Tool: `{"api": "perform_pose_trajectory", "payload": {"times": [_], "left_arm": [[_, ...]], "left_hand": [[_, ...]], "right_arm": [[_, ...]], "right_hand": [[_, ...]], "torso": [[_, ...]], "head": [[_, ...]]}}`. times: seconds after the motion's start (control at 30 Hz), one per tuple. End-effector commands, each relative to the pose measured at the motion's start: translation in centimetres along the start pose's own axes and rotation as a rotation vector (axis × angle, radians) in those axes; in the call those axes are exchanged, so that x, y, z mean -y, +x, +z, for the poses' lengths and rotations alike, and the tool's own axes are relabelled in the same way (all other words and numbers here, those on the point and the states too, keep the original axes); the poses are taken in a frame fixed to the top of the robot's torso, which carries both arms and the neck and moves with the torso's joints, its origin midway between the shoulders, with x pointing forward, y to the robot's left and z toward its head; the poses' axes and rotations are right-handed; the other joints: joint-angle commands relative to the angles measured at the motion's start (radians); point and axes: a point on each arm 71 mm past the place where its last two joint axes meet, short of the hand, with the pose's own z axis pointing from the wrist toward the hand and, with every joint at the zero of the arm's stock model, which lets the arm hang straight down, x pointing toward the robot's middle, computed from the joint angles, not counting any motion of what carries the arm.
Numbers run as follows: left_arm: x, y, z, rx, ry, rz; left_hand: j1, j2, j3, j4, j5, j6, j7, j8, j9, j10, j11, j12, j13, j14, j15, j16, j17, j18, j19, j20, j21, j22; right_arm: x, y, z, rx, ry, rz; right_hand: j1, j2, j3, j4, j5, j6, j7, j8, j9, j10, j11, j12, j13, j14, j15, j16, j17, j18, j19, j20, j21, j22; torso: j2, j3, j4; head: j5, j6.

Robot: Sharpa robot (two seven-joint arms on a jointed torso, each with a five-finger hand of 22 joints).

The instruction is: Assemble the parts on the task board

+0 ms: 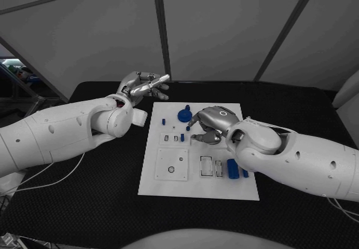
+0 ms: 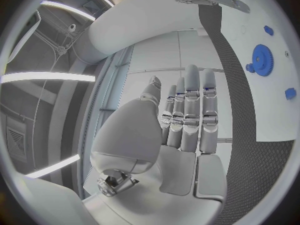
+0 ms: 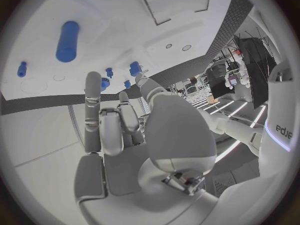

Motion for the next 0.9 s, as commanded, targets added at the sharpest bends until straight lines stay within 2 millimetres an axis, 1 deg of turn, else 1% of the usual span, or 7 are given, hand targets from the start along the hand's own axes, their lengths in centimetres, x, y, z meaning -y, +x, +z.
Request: {"api": "perform_pose_trajectory", "payload": {"times": [0.03,0.17,0.33,0.4,0.6,0.73,0.9], "left_arm": [[-0.3,0.3,-0.2,-0.109,-0.072,0.124],[-0.4,0.0,-0.4,-0.181,-0.137,0.212],[-0.1,-0.1,-0.4,-0.307,-0.252,0.369],[0.1,0.0,-0.3,-0.361,-0.313,0.451],[1.3,0.5,0.6,-0.445,-0.418,0.615],[1.9,1.2,1.5,-0.468,-0.465,0.716],[1.3,2.5,2.6,-0.453,-0.536,0.827]], "left_hand": [[-0.014,0.003,-0.017,0.008,-0.001,0.024,-0.019,0.006,0.003,0.051,-0.02,0.031,0.022,0.031,-0.022,0.09,0.067,0.0,0.062,-0.03,0.06,0.032],[-0.043,0.02,-0.035,0.029,0.005,0.038,-0.036,0.006,0.01,0.122,-0.04,0.111,0.082,0.033,-0.047,0.237,0.208,-0.004,0.154,-0.059,0.176,0.107],[-0.053,0.035,-0.053,0.041,0.004,0.028,-0.039,0.0,0.021,0.095,-0.048,0.256,0.223,0.004,-0.06,0.37,0.35,-0.087,0.272,-0.082,0.706,0.744],[-0.048,0.053,-0.049,0.044,-0.001,0.022,-0.036,-0.002,0.027,0.043,-0.048,0.328,0.3,-0.012,-0.057,0.391,0.376,-0.102,0.28,-0.085,0.805,0.867],[-0.07,0.097,-0.042,0.075,0.002,-0.011,-0.023,-0.011,0.031,-0.059,-0.036,0.39,0.378,-0.023,-0.048,0.408,0.399,-0.082,0.253,-0.08,0.742,0.76],[-0.078,0.093,-0.047,0.087,-0.001,-0.004,-0.029,0.006,0.043,-0.073,-0.038,0.463,0.441,-0.031,-0.05,0.413,0.411,-0.095,0.265,-0.075,0.809,0.856],[-0.139,0.048,-0.103,0.12,0.002,0.044,-0.05,0.047,0.067,0.026,-0.058,0.783,0.757,-0.034,-0.06,0.415,0.419,-0.106,0.276,-0.08,0.872,0.945]], "right_arm": [[0.2,-1.3,-1.1,0.126,-0.116,0.193],[1.8,-1.7,-2.7,0.139,-0.118,0.328],[4.1,-2.1,-4.5,0.127,-0.103,0.492],[5.4,-2.2,-5.1,0.129,-0.07,0.598],[8.9,-3.6,-5.9,0.196,0.034,0.822],[11.4,-4.4,-6.2,0.264,0.101,0.903],[13.6,-4.9,-6.4,0.323,0.157,0.925]], "right_hand": [[0.023,0.005,0.012,0.003,0.0,0.034,-0.003,0.017,0.006,-0.059,-0.002,-0.072,-0.081,-0.001,-0.006,-0.067,-0.091,0.006,-0.013,0.0,-0.025,-0.017],[0.05,0.013,0.056,0.0,0.02,0.073,-0.006,0.025,0.006,-0.272,-0.013,-0.406,-0.419,-0.132,-0.01,-0.394,-0.45,0.005,-0.069,0.002,-0.117,-0.067],[0.069,0.006,0.145,0.005,0.002,0.105,-0.008,0.022,0.004,-0.291,0.011,-0.771,-0.721,-0.306,0.018,-0.81,-0.722,-0.007,-0.192,0.042,-0.286,-0.156],[0.07,-0.003,0.166,0.007,0.002,0.116,0.008,0.014,0.002,-0.25,0.024,-0.902,-0.846,-0.323,0.042,-0.932,-0.779,-0.005,-0.217,0.065,-0.353,-0.193],[0.073,-0.001,0.189,-0.003,0.026,0.121,0.021,-0.03,-0.007,-0.156,0.046,-1.127,-1.068,-0.274,0.066,-1.16,-0.907,0.006,-0.235,0.111,-0.527,-0.297],[0.062,0.001,0.192,-0.009,0.03,0.129,0.025,-0.045,-0.01,-0.124,0.049,-1.19,-1.141,-0.256,0.075,-1.253,-0.98,0.007,-0.194,0.131,-0.619,-0.359],[0.057,0.001,0.173,-0.016,0.029,0.154,0.025,-0.039,-0.006,-0.076,0.042,-1.194,-1.152,-0.195,0.062,-1.262,-0.996,0.008,-0.134,0.115,-0.639,-0.376]], "torso": [[-0.005,0.0003,0.0003],[-0.016,0.0016,-0.0003],[-0.03,0.0044,0.0007],[-0.038,0.0062,0.0023],[-0.056,0.0109,0.0033],[-0.069,0.012,0.0027],[-0.079,0.0132,0.0013]], "head": [[-0.003,0.009],[-0.003,0.009],[-0.01,0.011],[-0.013,0.011],[-0.019,0.006],[-0.021,0.0],[-0.02,-0.008]]}}
